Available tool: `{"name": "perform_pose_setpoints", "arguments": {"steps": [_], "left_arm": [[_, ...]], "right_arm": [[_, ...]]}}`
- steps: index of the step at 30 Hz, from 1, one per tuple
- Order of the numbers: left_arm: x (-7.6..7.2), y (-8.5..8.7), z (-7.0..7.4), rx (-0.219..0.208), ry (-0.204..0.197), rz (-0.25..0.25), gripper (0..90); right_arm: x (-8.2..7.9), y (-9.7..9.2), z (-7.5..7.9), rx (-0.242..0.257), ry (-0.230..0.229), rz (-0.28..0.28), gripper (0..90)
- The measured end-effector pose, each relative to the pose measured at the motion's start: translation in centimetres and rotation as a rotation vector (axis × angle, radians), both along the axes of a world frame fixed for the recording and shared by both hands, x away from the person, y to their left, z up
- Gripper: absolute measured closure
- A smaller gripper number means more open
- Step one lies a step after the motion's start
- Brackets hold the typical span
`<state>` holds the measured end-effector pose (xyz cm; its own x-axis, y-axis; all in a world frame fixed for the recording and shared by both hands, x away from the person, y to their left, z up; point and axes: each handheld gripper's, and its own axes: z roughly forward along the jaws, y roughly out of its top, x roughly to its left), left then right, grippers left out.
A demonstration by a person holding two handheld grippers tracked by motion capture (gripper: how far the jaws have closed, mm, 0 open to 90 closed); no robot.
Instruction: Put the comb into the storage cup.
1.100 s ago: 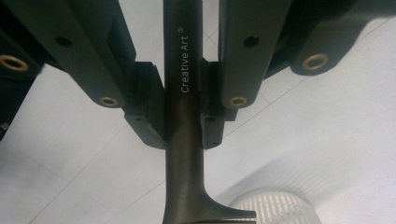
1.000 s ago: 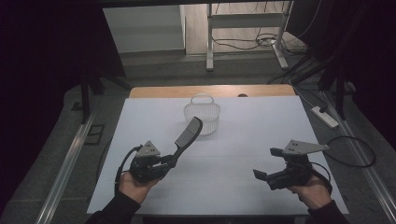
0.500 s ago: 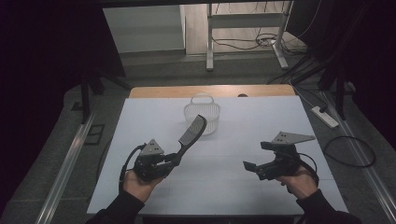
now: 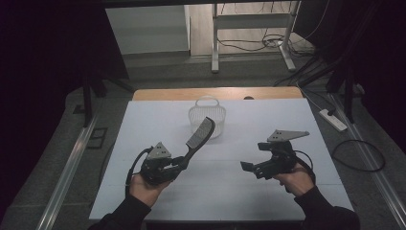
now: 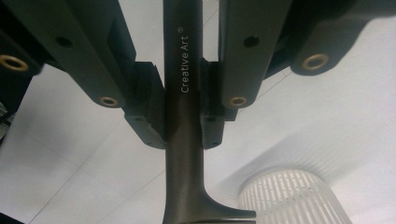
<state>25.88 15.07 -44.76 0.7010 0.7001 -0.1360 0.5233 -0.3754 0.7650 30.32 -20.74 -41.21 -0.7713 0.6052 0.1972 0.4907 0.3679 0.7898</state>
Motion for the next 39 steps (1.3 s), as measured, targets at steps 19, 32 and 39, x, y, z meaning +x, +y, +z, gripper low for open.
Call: {"name": "perform_pose_setpoints", "arguments": {"steps": [19,32,39], "left_arm": [[0.5,-1.3,0.0,-0.010,-0.013,-0.011,72.4],[1.0,-2.2,-0.2,-0.004,-0.020,-0.024,72.4],[1.1,-2.6,-0.2,-0.002,-0.028,-0.027,72.4]], "right_arm": [[1.9,2.6,0.3,0.019,0.025,0.039,0.0],[3.6,4.3,0.4,0.090,0.095,0.022,0.0],[4.4,5.2,0.2,0.098,0.145,0.008,0.0]]}}
